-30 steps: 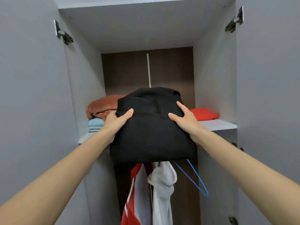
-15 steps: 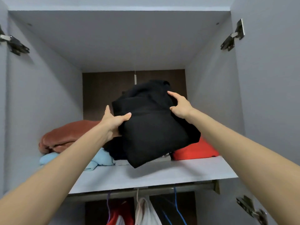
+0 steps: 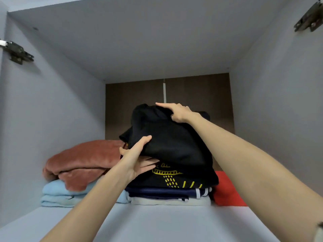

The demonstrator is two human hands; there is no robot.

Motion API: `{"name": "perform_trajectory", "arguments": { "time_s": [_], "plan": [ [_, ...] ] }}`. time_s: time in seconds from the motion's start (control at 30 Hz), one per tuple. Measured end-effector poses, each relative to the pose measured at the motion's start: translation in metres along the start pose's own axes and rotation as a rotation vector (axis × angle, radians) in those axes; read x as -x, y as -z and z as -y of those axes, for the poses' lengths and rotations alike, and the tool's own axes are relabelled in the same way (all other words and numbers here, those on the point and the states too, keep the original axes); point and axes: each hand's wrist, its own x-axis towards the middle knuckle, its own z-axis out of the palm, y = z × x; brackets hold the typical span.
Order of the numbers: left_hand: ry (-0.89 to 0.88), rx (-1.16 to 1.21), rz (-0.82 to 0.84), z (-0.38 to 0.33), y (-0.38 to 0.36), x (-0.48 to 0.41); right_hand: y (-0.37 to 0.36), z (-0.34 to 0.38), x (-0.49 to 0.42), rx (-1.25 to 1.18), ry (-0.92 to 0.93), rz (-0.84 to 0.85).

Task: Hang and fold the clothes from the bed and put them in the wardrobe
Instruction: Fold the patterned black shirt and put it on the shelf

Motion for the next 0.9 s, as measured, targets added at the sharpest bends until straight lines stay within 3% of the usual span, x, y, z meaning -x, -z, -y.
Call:
{"name": "perform_trajectory", "arguments": {
  "time_s": [0.1,0.17,0.27,0.33,0.4,0.47,0.6,0.7,0.9],
  "plan": [
    [0.039,-0.171,-0.053,0.012,0.013,-0.005,-0.039,0.003,-0.014,-0.041,0.001,0.122],
    [-0.052,-0.485,-0.147,0.016,0.023,-0.007,-0.058,0.006,-0.019,-0.07,-0.014,0.192],
    [-0.443,-1.23,-0.446,0.007,0.034,-0.013,-0.063,0.014,-0.024,-0.029,-0.063,0.173],
    [-0.693,-1.502,-0.549,-0.007,0.033,-0.019,-0.058,0.018,-0.022,-0.007,-0.111,0.142],
    [-0.882,-1.658,-0.534,-0.024,0.025,-0.026,-0.057,0.017,-0.017,0.027,-0.182,0.149],
    [-0.915,-1.726,-0.361,-0.038,0.011,-0.041,-0.058,0.012,-0.01,0.087,-0.259,0.207],
    [-0.505,-1.658,0.051,-0.05,-0.012,-0.082,-0.055,-0.006,0.007,0.118,-0.287,0.276],
    [-0.401,-1.647,0.112,-0.033,-0.011,-0.103,-0.066,-0.021,0.022,0.086,-0.231,0.291],
    [-0.375,-1.449,0.118,0.008,0.015,-0.119,-0.099,-0.04,0.043,-0.066,-0.344,0.267]
  ]
}}
